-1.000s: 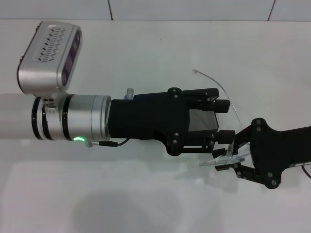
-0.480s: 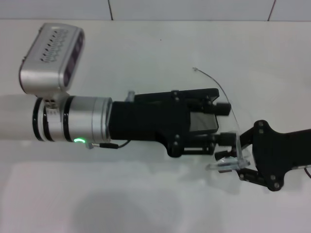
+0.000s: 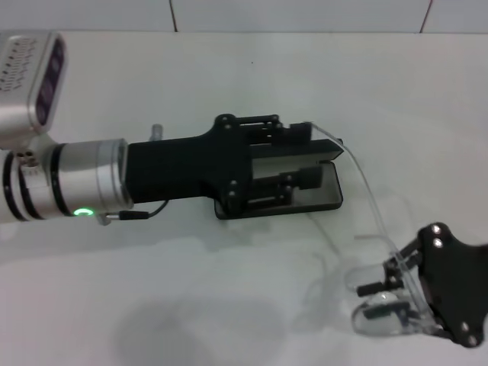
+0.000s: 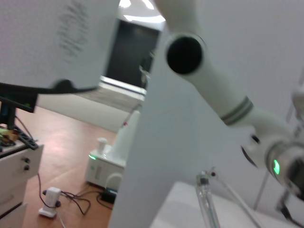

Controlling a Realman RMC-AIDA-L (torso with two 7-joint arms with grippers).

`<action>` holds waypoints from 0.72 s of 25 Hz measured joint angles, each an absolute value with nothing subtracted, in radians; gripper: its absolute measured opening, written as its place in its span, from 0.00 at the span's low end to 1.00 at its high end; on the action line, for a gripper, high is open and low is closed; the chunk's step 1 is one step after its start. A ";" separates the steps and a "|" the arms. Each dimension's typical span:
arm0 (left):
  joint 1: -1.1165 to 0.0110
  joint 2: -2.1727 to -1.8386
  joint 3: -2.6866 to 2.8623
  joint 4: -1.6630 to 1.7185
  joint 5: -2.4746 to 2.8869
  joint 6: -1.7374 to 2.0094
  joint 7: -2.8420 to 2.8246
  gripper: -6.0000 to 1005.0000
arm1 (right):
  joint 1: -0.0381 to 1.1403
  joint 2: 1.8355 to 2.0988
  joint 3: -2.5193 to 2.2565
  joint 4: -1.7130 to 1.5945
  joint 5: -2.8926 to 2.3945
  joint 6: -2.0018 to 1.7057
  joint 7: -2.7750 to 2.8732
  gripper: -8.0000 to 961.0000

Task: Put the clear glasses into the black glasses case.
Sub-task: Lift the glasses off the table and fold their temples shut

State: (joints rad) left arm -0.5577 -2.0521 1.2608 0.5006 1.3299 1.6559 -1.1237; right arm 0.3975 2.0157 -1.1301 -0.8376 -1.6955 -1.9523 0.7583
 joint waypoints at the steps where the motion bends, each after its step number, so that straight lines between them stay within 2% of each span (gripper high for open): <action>1: -0.554 -2.049 1.261 0.500 1.330 1.655 -1.124 0.58 | 0.393 2.016 -1.130 -0.840 -1.688 -1.964 0.742 0.13; 10: -0.539 -2.044 1.258 0.499 1.345 1.651 -1.120 0.58 | 0.379 2.022 -1.138 -0.828 -1.591 -1.993 0.662 0.13; 18: -0.547 -2.079 1.258 0.501 1.352 1.591 -1.074 0.58 | 0.450 2.025 -1.326 -0.731 -1.497 -2.010 0.628 0.13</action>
State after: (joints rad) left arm -0.5471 -2.0792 1.2579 0.5011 1.3525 1.5909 -1.0736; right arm 0.4502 2.0250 -1.3265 -0.7314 -1.4965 -2.0103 0.6284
